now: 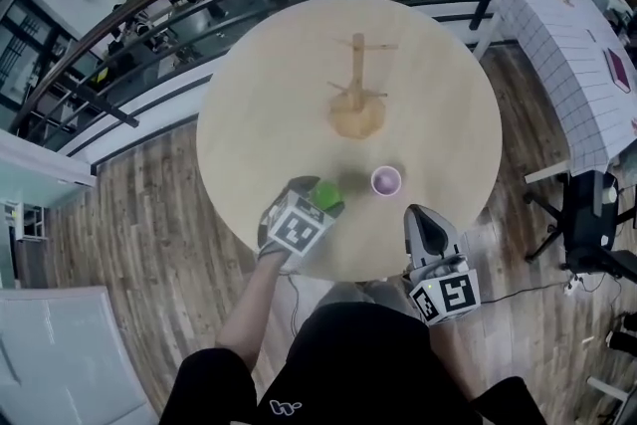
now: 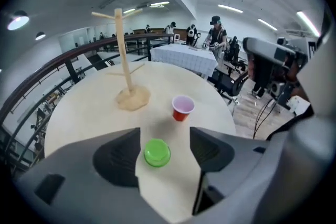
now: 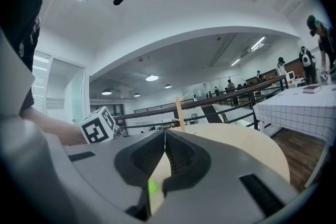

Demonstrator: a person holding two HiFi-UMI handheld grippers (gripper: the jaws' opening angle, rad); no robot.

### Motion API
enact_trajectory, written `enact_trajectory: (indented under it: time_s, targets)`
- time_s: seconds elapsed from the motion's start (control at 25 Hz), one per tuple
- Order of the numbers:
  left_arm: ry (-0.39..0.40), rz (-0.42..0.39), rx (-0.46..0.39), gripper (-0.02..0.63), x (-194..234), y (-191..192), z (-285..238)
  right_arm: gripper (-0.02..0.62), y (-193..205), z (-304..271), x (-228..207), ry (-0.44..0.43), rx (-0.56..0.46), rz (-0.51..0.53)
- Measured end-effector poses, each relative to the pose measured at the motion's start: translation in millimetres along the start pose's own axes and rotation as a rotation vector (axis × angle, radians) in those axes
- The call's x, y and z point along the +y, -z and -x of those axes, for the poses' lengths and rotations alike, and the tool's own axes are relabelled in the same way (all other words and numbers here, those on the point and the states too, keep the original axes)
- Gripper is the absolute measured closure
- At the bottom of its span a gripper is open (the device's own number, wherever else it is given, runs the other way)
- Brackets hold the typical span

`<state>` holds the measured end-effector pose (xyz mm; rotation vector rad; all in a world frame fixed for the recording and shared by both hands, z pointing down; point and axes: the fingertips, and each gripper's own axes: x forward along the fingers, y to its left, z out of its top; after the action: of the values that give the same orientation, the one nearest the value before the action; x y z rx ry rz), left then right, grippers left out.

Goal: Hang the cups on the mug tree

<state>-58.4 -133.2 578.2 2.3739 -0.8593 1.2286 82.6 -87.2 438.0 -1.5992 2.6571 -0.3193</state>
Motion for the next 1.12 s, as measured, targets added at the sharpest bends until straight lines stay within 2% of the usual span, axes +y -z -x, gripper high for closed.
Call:
enact_trajectory:
  time_s: [0.12, 0.28, 0.44, 0.56, 0.72, 0.88, 1.04, 1.12]
  targets:
    - [0.027, -0.012, 0.079, 0.328, 7.4, 10.3, -17.8, 0.585, 3.7, 3.3, -4.7, 0.01, 0.01, -0.007]
    - [0.039, -0.066, 0.181, 0.327, 16.7, 22.8, -38.6, 0.586, 7.6, 7.7, -12.6, 0.029, 0.022, -0.013]
    - [0.087, -0.07, 0.256, 0.328, 13.3, 41.1, -62.0, 0.586, 12.2, 10.5, -16.9, 0.042, 0.034, -0.018]
    - [0.113, -0.06, 0.274, 0.327, 9.7, 45.5, -69.9, 0.586, 14.7, 10.9, -18.1, 0.046, 0.044, -0.023]
    - [0.098, -0.073, 0.295, 0.327, 13.6, 49.4, -77.7, 0.586, 17.3, 10.8, -19.3, 0.049, 0.051, -0.021]
    - [0.124, -0.062, 0.311, 0.328, 10.0, 56.8, -89.1, 0.585, 19.5, 9.7, -18.8, 0.046, 0.063, -0.017]
    - [0.107, -0.037, 0.323, 0.328, 11.7, 61.7, -95.0, 0.586, 20.2, 10.5, -20.9, 0.045, 0.076, -0.014]
    - [0.09, -0.034, 0.319, 0.348, 13.4, 63.3, -96.5, 0.585, 20.6, 11.6, -22.0, 0.049, 0.08, -0.013]
